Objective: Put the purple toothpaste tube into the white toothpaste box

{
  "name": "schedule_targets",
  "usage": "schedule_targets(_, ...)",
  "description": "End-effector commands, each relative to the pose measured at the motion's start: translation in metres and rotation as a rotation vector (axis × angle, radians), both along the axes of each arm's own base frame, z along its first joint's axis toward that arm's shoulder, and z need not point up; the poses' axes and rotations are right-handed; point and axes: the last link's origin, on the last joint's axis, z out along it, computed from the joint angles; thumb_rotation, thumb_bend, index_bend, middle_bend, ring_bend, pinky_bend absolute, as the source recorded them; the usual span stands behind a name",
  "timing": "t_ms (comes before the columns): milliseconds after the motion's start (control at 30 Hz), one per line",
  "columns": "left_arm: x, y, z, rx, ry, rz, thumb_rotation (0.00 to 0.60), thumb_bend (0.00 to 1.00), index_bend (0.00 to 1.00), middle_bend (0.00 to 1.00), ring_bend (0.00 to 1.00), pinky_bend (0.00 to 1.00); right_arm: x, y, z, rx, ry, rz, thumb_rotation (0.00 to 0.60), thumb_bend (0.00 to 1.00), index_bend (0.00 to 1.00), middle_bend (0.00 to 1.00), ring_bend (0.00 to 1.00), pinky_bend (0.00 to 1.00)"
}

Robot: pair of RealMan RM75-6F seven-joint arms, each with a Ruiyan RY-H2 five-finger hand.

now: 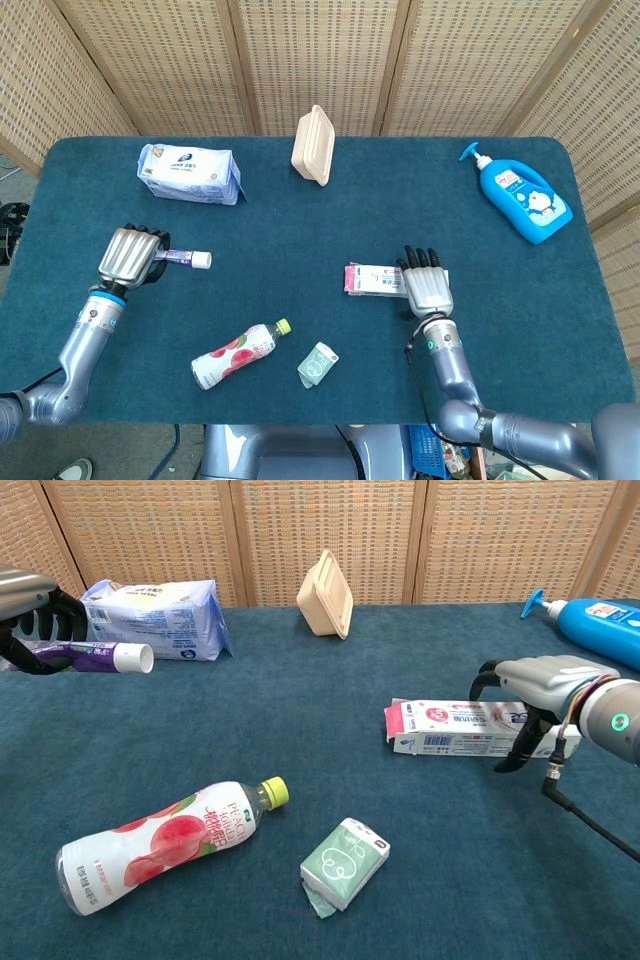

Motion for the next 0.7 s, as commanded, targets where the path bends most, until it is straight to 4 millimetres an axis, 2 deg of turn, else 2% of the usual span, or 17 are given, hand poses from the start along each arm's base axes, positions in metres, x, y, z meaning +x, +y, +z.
schedule_targets(33, 0.000, 0.000, -0.001, -0.002, -0.002, 0.002, 0.600, 0.54, 0.76, 0.59, 0.44, 0.40, -0.001, 0.001, -0.005, 0.004, -0.006, 0.001, 0.600, 0.00, 0.23, 0.09, 0.00, 0.02)
schedule_targets(300, -0.001, 0.000, -0.002, -0.004, -0.003, 0.009, 0.600, 0.55, 0.76, 0.59, 0.44, 0.41, 0.000, -0.002, -0.014, -0.002, -0.034, 0.017, 0.600, 0.00, 0.25, 0.14, 0.01, 0.07)
schedule_targets(367, -0.001, 0.000, -0.002, -0.003, -0.005, 0.011, 0.600, 0.55, 0.76, 0.59, 0.44, 0.40, 0.000, -0.003, -0.018, -0.003, -0.038, 0.016, 0.600, 0.00, 0.28, 0.18, 0.05, 0.10)
schedule_targets(633, -0.006, 0.000, -0.001, 0.000, -0.002, 0.020, 0.600, 0.54, 0.76, 0.59, 0.44, 0.40, 0.004, -0.005, -0.022, -0.051, -0.044, 0.055, 0.600, 0.07, 0.49, 0.43, 0.34, 0.34)
schedule_targets(700, -0.007, 0.000, -0.001, 0.001, -0.003, 0.020, 0.600, 0.54, 0.76, 0.59, 0.44, 0.40, 0.005, -0.005, -0.022, -0.061, -0.044, 0.065, 0.600, 0.09, 0.52, 0.46, 0.37, 0.37)
